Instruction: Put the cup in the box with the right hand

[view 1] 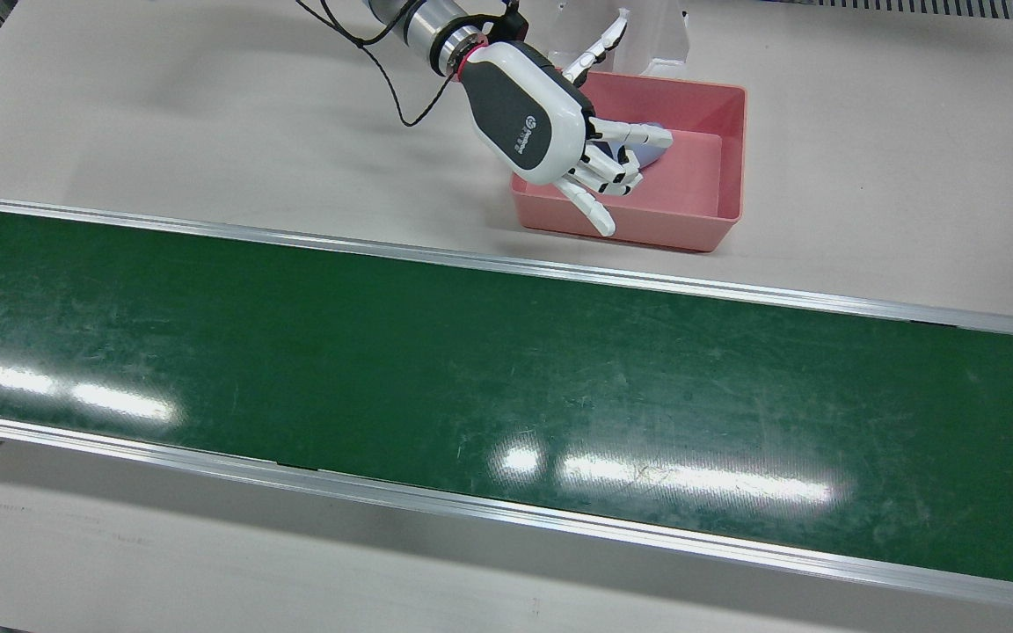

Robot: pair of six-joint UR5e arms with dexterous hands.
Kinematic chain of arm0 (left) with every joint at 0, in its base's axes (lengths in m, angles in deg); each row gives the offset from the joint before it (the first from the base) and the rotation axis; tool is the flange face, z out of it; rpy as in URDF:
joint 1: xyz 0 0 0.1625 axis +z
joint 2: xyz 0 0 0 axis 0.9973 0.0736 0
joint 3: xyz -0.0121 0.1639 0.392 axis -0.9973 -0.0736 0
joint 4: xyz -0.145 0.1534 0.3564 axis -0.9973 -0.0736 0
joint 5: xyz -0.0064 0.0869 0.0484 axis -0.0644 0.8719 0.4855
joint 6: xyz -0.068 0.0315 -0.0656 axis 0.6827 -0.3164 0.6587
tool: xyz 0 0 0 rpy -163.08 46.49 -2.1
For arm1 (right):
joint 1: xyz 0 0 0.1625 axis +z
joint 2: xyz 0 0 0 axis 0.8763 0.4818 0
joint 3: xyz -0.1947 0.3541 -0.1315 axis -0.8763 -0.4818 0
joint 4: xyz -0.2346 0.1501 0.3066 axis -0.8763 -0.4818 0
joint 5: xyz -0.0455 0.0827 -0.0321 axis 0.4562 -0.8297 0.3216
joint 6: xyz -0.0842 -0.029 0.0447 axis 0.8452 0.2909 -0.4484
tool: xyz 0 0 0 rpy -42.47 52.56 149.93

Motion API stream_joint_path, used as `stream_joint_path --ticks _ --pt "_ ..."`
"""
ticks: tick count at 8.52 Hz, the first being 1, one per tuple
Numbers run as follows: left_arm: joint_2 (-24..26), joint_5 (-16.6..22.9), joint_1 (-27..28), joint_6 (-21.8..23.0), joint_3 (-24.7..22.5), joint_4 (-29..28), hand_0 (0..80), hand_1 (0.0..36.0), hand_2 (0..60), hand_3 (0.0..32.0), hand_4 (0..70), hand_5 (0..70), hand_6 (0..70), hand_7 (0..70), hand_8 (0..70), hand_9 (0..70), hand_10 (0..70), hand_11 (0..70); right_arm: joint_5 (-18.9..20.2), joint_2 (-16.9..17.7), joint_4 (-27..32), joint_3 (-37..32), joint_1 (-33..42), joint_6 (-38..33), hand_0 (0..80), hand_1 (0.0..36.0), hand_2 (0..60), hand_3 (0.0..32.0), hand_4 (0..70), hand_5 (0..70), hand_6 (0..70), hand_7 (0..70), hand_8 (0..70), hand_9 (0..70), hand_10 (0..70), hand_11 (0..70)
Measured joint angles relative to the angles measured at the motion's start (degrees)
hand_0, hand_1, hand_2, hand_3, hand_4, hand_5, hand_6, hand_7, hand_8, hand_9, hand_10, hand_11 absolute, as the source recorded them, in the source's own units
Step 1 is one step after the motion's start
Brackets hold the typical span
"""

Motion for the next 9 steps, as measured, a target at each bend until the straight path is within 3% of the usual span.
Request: stream_joint_path --ticks 1,3,4,7,8,9 --pt "0.0 0.02 0.0 0.0 -0.01 0.0 0.0 0.0 0.0 0.0 0.0 0.0 0.0 0.0 0.0 0.0 0.0 0.0 1.09 2.92 0.0 1.46 4.83 -3.72 60.3 29.9 40.9 0.0 24.6 9.7 15.5 64.6 13.8 28.9 1.7 5.3" --pt "0.0 -0.01 0.0 0.0 -0.03 -0.07 0.0 0.0 0.0 0.0 0.0 0.0 0.0 0.0 0.0 0.0 0.0 0.0 6.0 6.58 -0.01 0.84 18.19 -14.18 52.8 21.1 28.8 0.0 16.5 7.7 13.1 54.6 12.9 26.4 1.2 3.9" --pt "0.0 0.01 0.0 0.0 -0.01 -0.08 0.0 0.0 0.0 0.0 0.0 0.0 0.0 0.0 0.0 0.0 0.0 0.0 8.72 7.43 0.2 -0.99 25.58 -19.39 51.8 19.6 26.4 0.0 15.1 7.3 12.3 51.1 12.2 24.9 0.1 2.3" --pt "0.0 -0.03 0.0 0.0 0.04 -0.09 0.0 0.0 0.0 0.0 0.0 0.0 0.0 0.0 0.0 0.0 0.0 0.0 10.97 10.97 5.38 -8.52 39.95 -31.69 53.2 21.1 28.1 0.0 18.9 7.6 12.6 52.4 12.6 25.5 0.2 2.5" --pt "0.0 -0.02 0.0 0.0 0.05 -0.09 0.0 0.0 0.0 0.0 0.0 0.0 0.0 0.0 0.0 0.0 0.0 0.0 11.08 12.6 6.5 -9.35 43.55 -33.04 47.2 31.0 60.0 0.0 1.7 7.5 11.9 48.7 12.4 24.7 0.2 2.5" --pt "0.0 -0.04 0.0 0.0 0.05 -0.07 0.0 0.0 0.0 0.0 0.0 0.0 0.0 0.0 0.0 0.0 0.0 0.0 11.32 14.13 7.06 -10.77 47.12 -34.25 51.9 18.6 22.8 0.0 14.9 7.2 12.0 49.4 12.4 24.9 0.0 2.0"
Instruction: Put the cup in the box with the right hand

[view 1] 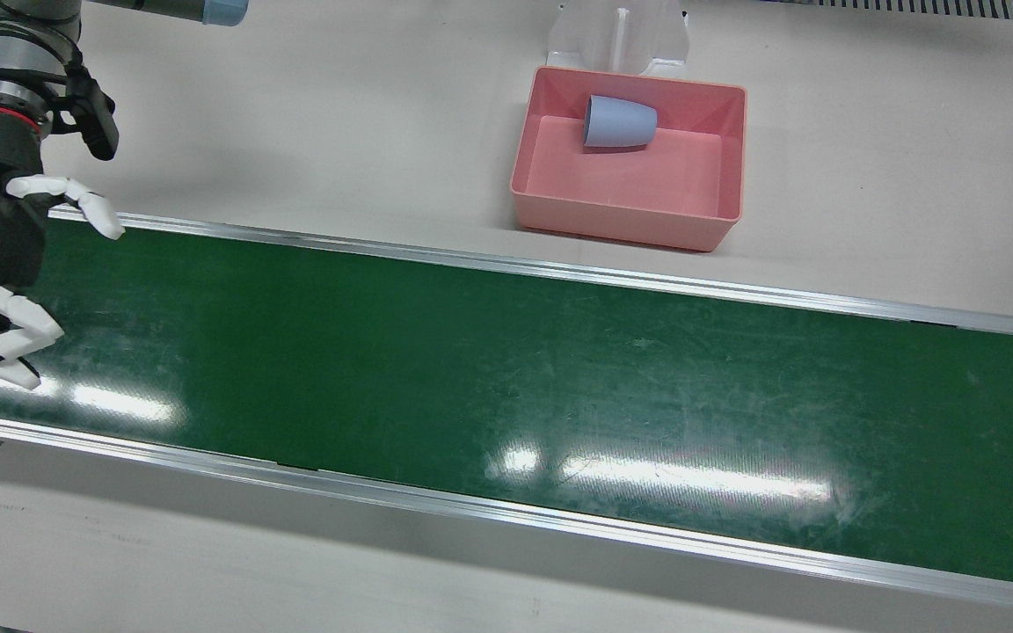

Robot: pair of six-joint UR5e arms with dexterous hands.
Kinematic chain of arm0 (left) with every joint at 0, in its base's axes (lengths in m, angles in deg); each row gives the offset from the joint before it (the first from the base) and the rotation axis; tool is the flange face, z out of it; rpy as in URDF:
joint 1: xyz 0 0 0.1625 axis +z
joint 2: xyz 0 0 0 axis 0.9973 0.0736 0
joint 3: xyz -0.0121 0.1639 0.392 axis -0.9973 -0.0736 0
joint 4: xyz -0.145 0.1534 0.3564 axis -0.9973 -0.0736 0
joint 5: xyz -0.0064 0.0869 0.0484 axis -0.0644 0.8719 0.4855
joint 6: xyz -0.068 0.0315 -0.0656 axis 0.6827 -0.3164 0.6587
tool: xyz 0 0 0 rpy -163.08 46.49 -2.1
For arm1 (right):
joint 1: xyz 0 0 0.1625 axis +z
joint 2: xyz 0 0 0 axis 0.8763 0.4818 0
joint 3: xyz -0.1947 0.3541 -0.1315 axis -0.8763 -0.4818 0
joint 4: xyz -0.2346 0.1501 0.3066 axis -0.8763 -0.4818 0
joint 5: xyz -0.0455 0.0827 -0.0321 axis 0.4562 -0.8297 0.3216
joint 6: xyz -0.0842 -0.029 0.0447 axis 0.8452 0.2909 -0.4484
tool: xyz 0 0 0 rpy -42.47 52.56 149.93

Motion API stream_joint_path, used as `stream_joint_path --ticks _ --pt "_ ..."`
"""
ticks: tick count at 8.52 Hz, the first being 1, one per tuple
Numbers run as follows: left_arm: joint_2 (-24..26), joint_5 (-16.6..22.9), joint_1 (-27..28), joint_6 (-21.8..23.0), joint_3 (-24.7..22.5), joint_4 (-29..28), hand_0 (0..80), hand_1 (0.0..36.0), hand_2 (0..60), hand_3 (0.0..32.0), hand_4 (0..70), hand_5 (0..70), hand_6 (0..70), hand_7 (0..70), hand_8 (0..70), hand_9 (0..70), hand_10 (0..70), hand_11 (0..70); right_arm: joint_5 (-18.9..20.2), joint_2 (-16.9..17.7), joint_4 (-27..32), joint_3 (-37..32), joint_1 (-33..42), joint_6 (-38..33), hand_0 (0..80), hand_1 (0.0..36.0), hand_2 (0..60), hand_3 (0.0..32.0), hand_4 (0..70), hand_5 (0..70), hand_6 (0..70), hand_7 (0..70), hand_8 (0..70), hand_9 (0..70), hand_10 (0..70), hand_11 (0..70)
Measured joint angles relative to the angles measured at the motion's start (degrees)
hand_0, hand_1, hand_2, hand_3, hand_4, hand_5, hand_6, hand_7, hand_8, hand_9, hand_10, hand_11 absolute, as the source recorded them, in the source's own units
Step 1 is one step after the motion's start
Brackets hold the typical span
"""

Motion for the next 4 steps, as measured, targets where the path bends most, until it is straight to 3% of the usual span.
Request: stream_joint_path --ticks 1,2,3,4 --pt "0.0 0.02 0.0 0.0 0.0 0.0 0.0 0.0 0.0 0.0 0.0 0.0 0.0 0.0 0.0 0.0 0.0 0.0 1.22 0.92 0.43 -2.72 3.55 -1.21 51.4 17.9 22.1 0.0 15.2 6.9 12.2 51.1 12.5 25.2 0.0 0.9" --pt "0.0 0.04 0.0 0.0 -0.02 0.02 0.0 0.0 0.0 0.0 0.0 0.0 0.0 0.0 0.0 0.0 0.0 0.0 2.42 1.33 2.41 -5.99 6.61 -2.04 47.0 26.3 56.0 0.0 4.0 6.9 12.2 51.9 12.7 25.7 0.0 0.2" --pt "0.0 0.06 0.0 0.0 -0.05 0.04 0.0 0.0 0.0 0.0 0.0 0.0 0.0 0.0 0.0 0.0 0.0 0.0 3.16 1.73 5.82 -10.16 9.44 -3.38 45.6 29.6 60.0 0.0 0.0 6.9 12.3 51.8 13.1 26.2 0.0 0.9" --pt "0.0 0.06 0.0 0.0 -0.07 0.02 0.0 0.0 0.0 0.0 0.0 0.0 0.0 0.0 0.0 0.0 0.0 0.0 3.46 2.83 8.44 -13.82 11.86 -4.49 45.4 29.4 60.0 0.0 0.0 6.7 12.4 52.6 13.1 26.6 0.0 1.1"
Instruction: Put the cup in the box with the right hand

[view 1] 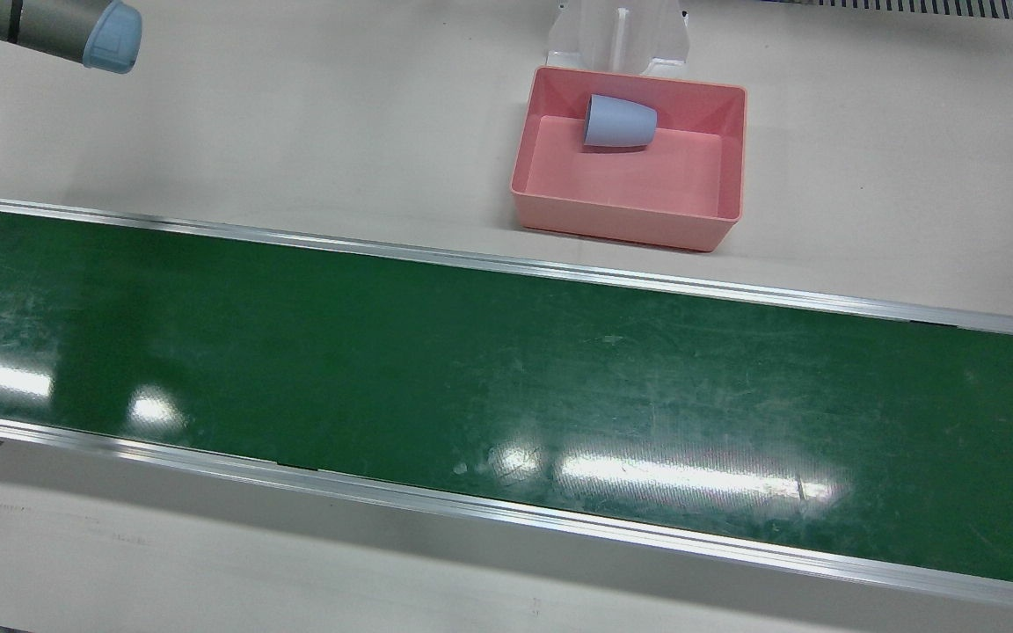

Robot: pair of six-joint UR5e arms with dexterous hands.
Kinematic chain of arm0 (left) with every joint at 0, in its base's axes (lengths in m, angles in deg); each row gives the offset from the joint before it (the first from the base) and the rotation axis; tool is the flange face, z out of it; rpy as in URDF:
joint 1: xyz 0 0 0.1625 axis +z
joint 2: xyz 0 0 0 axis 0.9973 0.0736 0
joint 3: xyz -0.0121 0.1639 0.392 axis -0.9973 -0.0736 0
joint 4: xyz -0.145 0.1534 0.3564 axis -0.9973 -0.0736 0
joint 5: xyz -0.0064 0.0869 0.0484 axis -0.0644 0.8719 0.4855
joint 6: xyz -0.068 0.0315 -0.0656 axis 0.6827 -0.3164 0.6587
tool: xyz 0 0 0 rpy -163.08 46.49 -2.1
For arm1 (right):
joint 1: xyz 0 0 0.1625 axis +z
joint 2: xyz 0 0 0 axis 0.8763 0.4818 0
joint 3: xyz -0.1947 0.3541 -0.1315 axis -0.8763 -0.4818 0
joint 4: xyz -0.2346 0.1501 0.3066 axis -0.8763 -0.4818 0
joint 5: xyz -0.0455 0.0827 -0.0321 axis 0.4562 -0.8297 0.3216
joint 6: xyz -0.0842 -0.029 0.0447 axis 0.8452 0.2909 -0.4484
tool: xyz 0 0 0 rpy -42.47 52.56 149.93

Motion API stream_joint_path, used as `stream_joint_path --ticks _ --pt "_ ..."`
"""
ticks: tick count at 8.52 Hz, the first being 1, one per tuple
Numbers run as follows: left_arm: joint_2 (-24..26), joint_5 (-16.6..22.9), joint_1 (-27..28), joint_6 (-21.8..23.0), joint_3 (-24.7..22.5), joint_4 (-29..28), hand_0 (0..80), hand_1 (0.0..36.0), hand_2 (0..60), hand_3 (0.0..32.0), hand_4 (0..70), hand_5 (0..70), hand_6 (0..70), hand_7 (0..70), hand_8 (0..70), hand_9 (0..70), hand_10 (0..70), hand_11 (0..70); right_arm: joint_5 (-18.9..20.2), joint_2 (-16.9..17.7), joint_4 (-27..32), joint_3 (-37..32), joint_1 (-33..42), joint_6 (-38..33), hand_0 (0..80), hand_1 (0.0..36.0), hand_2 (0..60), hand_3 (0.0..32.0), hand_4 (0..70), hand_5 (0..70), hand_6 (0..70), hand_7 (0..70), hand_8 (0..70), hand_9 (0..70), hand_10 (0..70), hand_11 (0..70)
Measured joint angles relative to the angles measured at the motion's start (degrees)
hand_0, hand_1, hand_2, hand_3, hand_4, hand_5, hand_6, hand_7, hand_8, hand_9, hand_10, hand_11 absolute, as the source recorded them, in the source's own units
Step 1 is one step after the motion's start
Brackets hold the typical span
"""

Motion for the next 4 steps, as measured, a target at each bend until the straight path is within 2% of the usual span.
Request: stream_joint_path --ticks 4 --pt "0.0 -0.02 0.0 0.0 -0.05 0.05 0.0 0.0 0.0 0.0 0.0 0.0 0.0 0.0 0.0 0.0 0.0 0.0 0.68 2.07 6.36 -10.15 6.96 -0.93 43.2 27.3 60.0 0.0 0.6 6.2 13.5 58.7 13.8 28.5 0.1 1.9"
